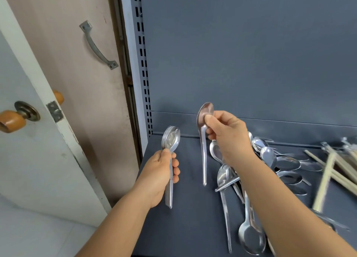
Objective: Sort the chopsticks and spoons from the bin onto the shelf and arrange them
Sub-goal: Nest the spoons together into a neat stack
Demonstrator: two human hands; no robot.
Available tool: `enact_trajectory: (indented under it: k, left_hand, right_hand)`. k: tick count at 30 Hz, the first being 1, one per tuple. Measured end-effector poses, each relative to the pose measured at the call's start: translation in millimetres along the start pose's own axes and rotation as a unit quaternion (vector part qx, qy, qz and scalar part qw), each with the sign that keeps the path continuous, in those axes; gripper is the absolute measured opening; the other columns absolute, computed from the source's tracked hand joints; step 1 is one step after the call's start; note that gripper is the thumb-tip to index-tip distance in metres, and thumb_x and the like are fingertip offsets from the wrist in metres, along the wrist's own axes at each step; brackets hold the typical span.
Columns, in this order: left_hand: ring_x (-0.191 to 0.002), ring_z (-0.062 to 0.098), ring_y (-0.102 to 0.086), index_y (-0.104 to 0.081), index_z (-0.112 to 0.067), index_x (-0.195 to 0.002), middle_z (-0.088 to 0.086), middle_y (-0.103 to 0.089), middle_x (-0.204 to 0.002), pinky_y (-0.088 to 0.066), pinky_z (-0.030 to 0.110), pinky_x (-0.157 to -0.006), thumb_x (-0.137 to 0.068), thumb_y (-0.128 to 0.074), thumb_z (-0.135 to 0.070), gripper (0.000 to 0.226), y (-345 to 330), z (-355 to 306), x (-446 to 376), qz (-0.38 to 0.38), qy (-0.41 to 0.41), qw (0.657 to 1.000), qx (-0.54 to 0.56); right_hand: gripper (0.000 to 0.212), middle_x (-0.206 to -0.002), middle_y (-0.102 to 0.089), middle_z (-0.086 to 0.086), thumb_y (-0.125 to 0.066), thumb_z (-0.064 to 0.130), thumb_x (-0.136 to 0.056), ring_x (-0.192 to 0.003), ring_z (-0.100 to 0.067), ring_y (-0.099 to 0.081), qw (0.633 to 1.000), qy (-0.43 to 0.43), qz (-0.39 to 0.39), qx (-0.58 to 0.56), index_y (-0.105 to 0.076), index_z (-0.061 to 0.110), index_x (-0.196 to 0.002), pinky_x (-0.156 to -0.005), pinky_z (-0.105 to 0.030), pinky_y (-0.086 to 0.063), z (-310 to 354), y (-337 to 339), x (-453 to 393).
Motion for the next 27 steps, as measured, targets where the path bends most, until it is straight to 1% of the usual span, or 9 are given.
enact_trajectory:
  k: [4, 7, 10, 13, 16, 18, 21, 23, 27]
  left_hand:
    - [-0.072, 0.020, -0.064, -0.055, -0.008, -0.094, 0.008, -0.061, -0.080, -0.056, 0.035, -0.075, -0.103, -0.033, -0.026, 0.030, -6.0, -5.1, 2.3, 0.009, 0.000, 1.000, 0.010]
    - [-0.071, 0.021, -0.070, -0.058, -0.008, -0.101, 0.012, -0.066, -0.088, -0.059, 0.037, -0.073, -0.104, -0.031, -0.028, 0.034, -16.2, -6.6, 10.9, 0.045, -0.003, 0.999, -0.021]
    - [-0.056, 0.016, -0.059, -0.057, -0.008, -0.103, 0.008, -0.062, -0.080, -0.055, 0.032, -0.060, -0.104, -0.030, -0.029, 0.034, -20.4, -4.1, 18.5, 0.069, -0.001, 0.996, -0.065]
    - [-0.047, 0.011, -0.036, -0.052, -0.010, -0.098, 0.004, -0.045, -0.071, -0.038, 0.027, -0.049, -0.103, -0.030, -0.032, 0.032, -22.3, -1.5, 19.7, 0.096, -0.009, 0.991, -0.095]
    - [-0.046, 0.009, -0.025, -0.048, -0.008, -0.098, -0.002, -0.033, -0.066, -0.026, 0.024, -0.046, -0.101, -0.037, -0.030, 0.025, -20.3, -0.2, 17.1, 0.105, -0.017, 0.983, -0.150]
    - [-0.046, 0.009, -0.025, -0.048, -0.005, -0.104, -0.002, -0.033, -0.066, -0.024, 0.024, -0.046, -0.101, -0.036, -0.027, 0.025, -16.3, 2.6, 11.7, 0.106, -0.016, 0.970, -0.217]
    - [-0.055, 0.010, -0.037, -0.049, -0.010, -0.103, 0.000, -0.045, -0.076, -0.032, 0.025, -0.052, -0.102, -0.031, -0.032, 0.028, -9.6, -4.0, -0.6, 0.072, -0.067, 0.905, -0.414]
    - [-0.062, 0.011, -0.043, -0.048, -0.013, -0.104, 0.002, -0.046, -0.091, -0.035, 0.024, -0.057, -0.103, -0.028, -0.033, 0.029, -12.1, -16.8, -6.9, 0.030, -0.128, 0.836, -0.533]
    - [-0.079, 0.018, -0.050, -0.047, -0.011, -0.117, 0.005, -0.039, -0.109, -0.043, 0.032, -0.069, -0.103, -0.031, -0.028, 0.028, -19.9, -30.8, -27.1, -0.028, -0.173, 0.758, -0.628]
  right_hand:
    - [0.011, -0.059, -0.061, -0.002, -0.063, 0.008, -0.087, -0.049, -0.007, -0.053, 0.996, -0.065, 0.050, -0.024, -0.062, 0.007, -0.076, -0.050, -0.017, -0.047, -17.9, -16.3, 16.6]
    - [0.010, -0.061, -0.063, -0.004, -0.064, 0.008, -0.087, -0.051, -0.011, -0.056, 0.990, -0.117, 0.082, 0.000, -0.059, 0.009, -0.078, -0.054, -0.021, -0.050, -39.2, -28.6, 31.4]
    - [0.008, -0.062, -0.062, -0.002, -0.065, 0.010, -0.086, -0.051, -0.009, -0.056, 0.987, -0.136, 0.073, 0.030, -0.057, 0.008, -0.083, -0.052, -0.019, -0.048, -52.0, -29.7, 38.2]
    - [0.016, -0.065, -0.059, -0.001, -0.069, 0.017, -0.084, -0.056, -0.012, -0.053, 0.985, -0.132, 0.079, 0.080, -0.054, 0.012, -0.080, -0.052, -0.021, -0.046, -57.1, -31.2, 41.5]
    - [0.020, -0.080, -0.059, 0.006, -0.072, 0.020, -0.080, -0.069, -0.010, -0.053, 0.984, -0.070, 0.069, 0.147, -0.055, 0.021, -0.091, -0.068, -0.026, -0.047, -50.8, -27.6, 37.2]
    - [0.024, -0.086, -0.060, 0.009, -0.070, 0.017, -0.081, -0.068, -0.005, -0.051, 0.979, -0.008, 0.085, 0.187, -0.058, 0.028, -0.098, -0.070, -0.018, -0.044, -41.3, -27.3, 32.8]
    - [0.011, -0.075, -0.061, 0.008, -0.067, 0.019, -0.083, -0.063, -0.006, -0.051, 0.957, 0.046, 0.102, 0.269, -0.065, 0.025, -0.092, -0.061, -0.013, -0.040, -35.7, -26.2, 27.9]
    - [0.006, -0.076, -0.063, 0.005, -0.067, 0.023, -0.083, -0.074, -0.016, -0.054, 0.938, 0.079, 0.082, 0.328, -0.067, 0.024, -0.089, -0.067, -0.021, -0.040, -36.0, -22.7, 21.5]
    - [0.012, -0.087, -0.064, 0.007, -0.063, 0.032, -0.085, -0.089, -0.019, -0.046, 0.886, 0.138, 0.031, 0.441, -0.069, 0.025, -0.094, -0.081, -0.025, -0.035, -36.6, -21.7, 7.4]
Point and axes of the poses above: each hand's wrist, its own x-axis away from the middle knuckle, its own y-axis out of the back of the hand, z = x × y, the point moved 9 cm from there along -x, towards the middle knuckle
